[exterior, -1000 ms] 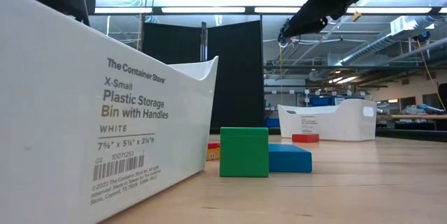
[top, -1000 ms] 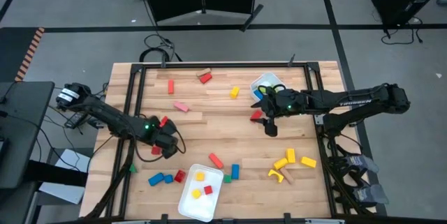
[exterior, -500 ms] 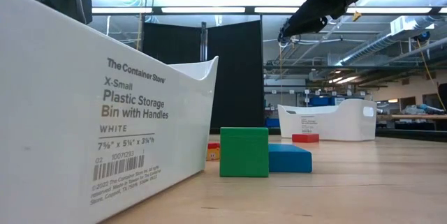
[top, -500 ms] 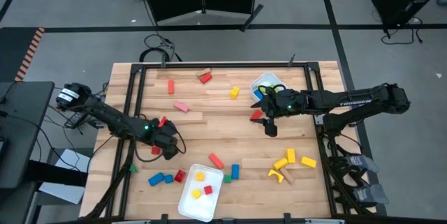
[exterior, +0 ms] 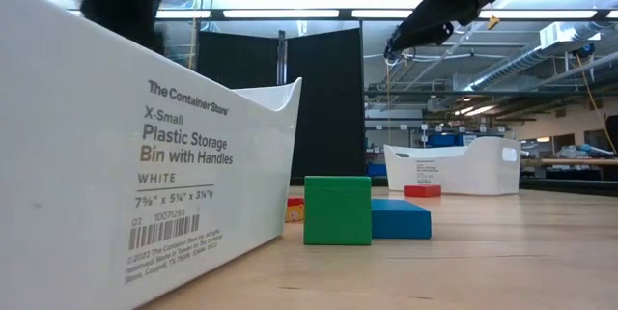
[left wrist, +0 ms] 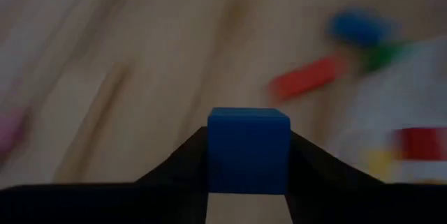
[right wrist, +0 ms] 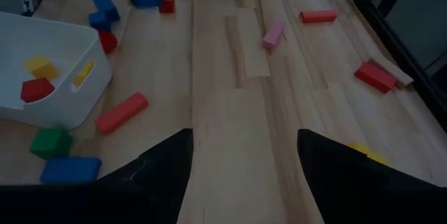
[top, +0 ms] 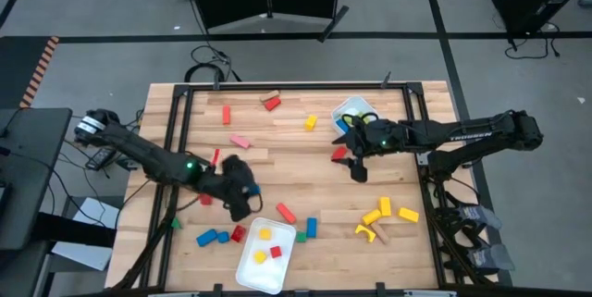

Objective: Sort blocks by size
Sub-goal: Put the blue square block into the top white bin

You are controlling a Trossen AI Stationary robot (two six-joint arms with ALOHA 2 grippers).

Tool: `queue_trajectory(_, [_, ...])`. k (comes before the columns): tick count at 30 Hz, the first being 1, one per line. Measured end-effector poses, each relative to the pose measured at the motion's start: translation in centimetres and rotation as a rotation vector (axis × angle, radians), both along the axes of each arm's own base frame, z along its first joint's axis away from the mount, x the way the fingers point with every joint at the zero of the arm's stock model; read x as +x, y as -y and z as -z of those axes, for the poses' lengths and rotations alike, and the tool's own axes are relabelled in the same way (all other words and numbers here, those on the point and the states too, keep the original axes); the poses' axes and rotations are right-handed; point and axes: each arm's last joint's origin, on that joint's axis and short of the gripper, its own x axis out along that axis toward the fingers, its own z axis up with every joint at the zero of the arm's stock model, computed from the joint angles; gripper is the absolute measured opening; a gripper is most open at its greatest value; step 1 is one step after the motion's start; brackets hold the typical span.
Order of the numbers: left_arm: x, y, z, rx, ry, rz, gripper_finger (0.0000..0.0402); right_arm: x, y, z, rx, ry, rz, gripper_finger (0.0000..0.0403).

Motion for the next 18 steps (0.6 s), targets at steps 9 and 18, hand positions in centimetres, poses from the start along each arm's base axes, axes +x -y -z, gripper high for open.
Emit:
queue_trajectory(9, [3.9, 6.3, -1.9, -0.074, 0.072, 0.448, 0.0138, 0.1, -0.6, -0.1, 0.0, 0.011, -0.025, 0.0268])
queue_trajectory(18, [7.6, 11.3, 1.7, -0.161, -0.098, 0.538, 0.0138, 0.1, -1.6, -0.3, 0.001, 0.032, -0.067, 0.0268])
